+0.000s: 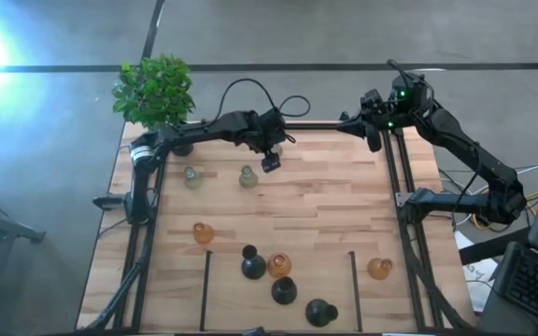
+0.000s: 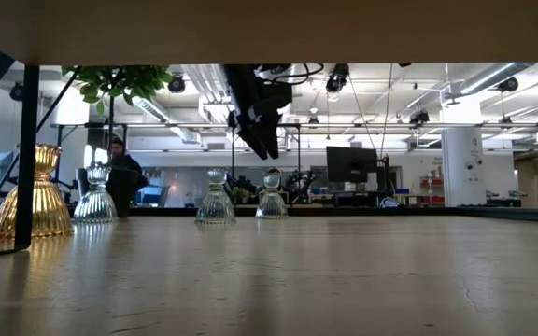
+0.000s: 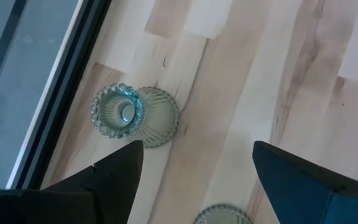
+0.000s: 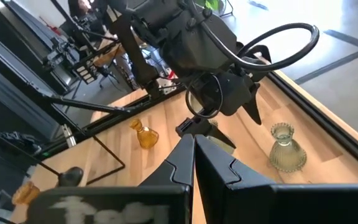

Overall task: Pick & Place candle stick holders
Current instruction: Adjust the top transparent glass candle holder

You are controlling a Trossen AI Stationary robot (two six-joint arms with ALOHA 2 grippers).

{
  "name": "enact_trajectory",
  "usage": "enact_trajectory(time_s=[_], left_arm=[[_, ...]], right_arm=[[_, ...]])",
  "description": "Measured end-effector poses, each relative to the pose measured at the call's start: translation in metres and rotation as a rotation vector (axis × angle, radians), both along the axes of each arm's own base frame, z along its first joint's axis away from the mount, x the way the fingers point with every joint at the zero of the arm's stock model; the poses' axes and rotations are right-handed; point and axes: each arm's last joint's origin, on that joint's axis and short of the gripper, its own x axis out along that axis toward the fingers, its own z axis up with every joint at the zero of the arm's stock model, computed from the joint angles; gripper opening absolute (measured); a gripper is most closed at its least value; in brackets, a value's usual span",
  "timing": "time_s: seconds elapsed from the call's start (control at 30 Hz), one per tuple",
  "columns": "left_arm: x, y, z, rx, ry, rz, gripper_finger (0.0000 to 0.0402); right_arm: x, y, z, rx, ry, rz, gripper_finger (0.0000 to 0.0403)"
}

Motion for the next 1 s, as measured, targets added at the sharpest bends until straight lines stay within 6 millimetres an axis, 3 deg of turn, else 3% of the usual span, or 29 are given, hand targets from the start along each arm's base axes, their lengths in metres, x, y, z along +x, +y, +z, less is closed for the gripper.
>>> enact_trajectory(time_s=[0.5,1.0], left_arm=[[0.005,0.003,-0.012,0.046,0.047,-0.06,0.0305],[0.009,0.005,-0.006,0.109,0.034,-0.101,0.0305]], right_arm=[[0.0,-0.001,0.001,0.058,-0.001,-0.046,0.0008],[0.001,-0.002,0.0,0.11,0.001,-0.064,0.0008]])
